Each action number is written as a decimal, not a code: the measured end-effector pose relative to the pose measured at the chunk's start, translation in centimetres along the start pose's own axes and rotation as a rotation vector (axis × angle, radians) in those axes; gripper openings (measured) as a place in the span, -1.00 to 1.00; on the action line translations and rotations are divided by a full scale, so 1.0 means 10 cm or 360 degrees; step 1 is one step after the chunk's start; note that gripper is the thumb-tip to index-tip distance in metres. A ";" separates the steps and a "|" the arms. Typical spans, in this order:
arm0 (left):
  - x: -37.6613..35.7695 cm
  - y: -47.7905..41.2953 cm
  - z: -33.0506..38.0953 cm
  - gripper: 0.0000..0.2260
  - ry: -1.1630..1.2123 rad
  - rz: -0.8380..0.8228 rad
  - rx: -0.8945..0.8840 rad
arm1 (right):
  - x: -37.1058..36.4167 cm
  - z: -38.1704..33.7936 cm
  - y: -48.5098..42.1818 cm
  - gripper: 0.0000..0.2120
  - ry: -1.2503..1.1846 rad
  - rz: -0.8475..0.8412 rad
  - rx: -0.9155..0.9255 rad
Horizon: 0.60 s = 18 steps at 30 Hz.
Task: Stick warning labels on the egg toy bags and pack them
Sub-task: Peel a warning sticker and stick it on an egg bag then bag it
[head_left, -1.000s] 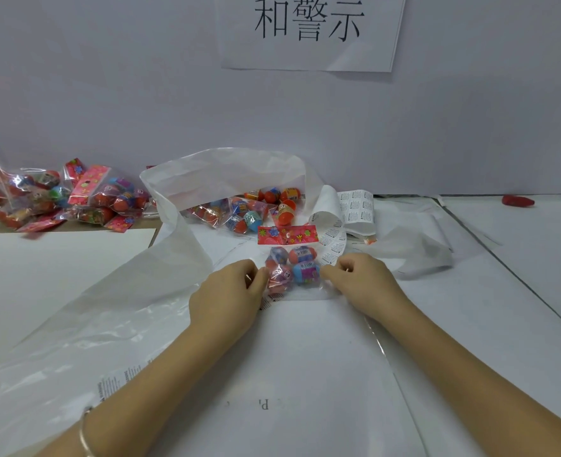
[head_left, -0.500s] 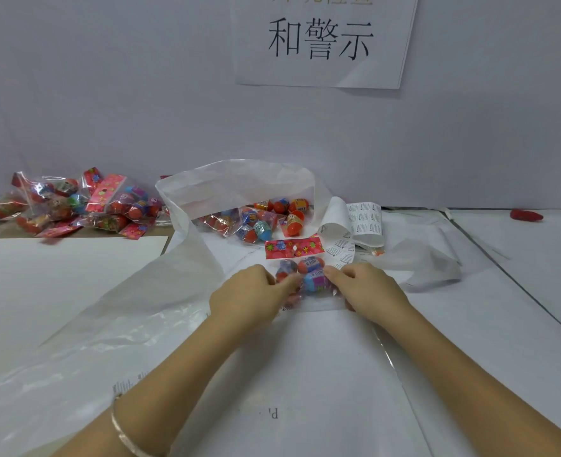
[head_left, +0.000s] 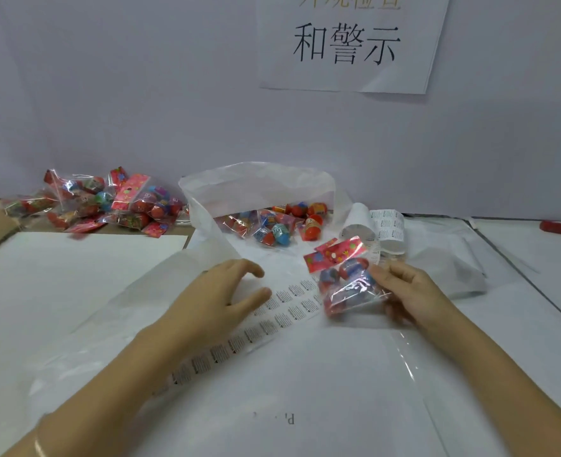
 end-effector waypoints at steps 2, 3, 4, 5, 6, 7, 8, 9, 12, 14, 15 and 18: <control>0.09 0.00 -0.28 -0.58 -0.0245 -0.0072 0.0010 | 0.07 0.01 -0.04 -0.65 0.0346 0.0062 0.0059; 0.13 0.00 -0.40 -0.61 -0.0315 -0.0119 0.0020 | 0.12 -0.02 -0.05 -0.60 0.0596 0.0108 0.0124; 0.17 -0.01 -0.50 -0.64 -0.0332 -0.0156 0.0045 | 0.15 -0.04 -0.05 -0.57 0.0889 0.0157 0.0186; 0.22 -0.01 -0.58 -0.67 -0.0305 -0.0164 0.0077 | 0.19 -0.04 -0.05 -0.57 0.1138 0.0214 0.0207; 0.27 -0.02 -0.63 -0.70 -0.0272 -0.0138 0.0112 | 0.23 -0.03 -0.04 -0.60 0.1257 0.0275 0.0190; 0.31 -0.02 -0.66 -0.70 -0.0255 -0.0097 0.0147 | 0.25 -0.02 -0.02 -0.66 0.1263 0.0329 0.0170; 0.34 -0.02 -0.68 -0.68 -0.0265 -0.0076 0.0194 | 0.26 -0.03 0.00 -0.72 0.1226 0.0379 0.0164; 0.35 -0.01 -0.69 -0.60 -0.0308 -0.0098 0.0246 | 0.26 -0.05 0.02 -0.77 0.1186 0.0429 0.0176; 0.32 0.07 -0.64 -0.29 -0.0594 -0.0310 0.0358 | 0.19 -0.18 0.11 -0.84 0.1122 0.0592 0.0377; 0.31 0.08 -0.56 -0.33 -0.0751 -0.0364 0.0348 | 0.04 -0.32 0.24 -0.89 0.1100 0.0616 0.0618; 0.31 0.06 -0.53 -0.40 -0.0759 -0.0381 0.0359 | -0.06 -0.38 0.32 -0.91 0.1067 0.0570 0.0731; 0.29 0.03 -0.44 -0.53 -0.0455 -0.0424 0.0460 | -0.46 -0.49 0.54 -0.85 0.1013 0.0240 0.0940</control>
Point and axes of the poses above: each hand's wrist, its own y-axis away from the middle knuckle, its own x-axis out of the back of the hand, z = x × y, the point moved 6 cm from there along -y, towards the middle knuckle, and after that the axes turned 8 degrees about z, right-handed, at the moved point
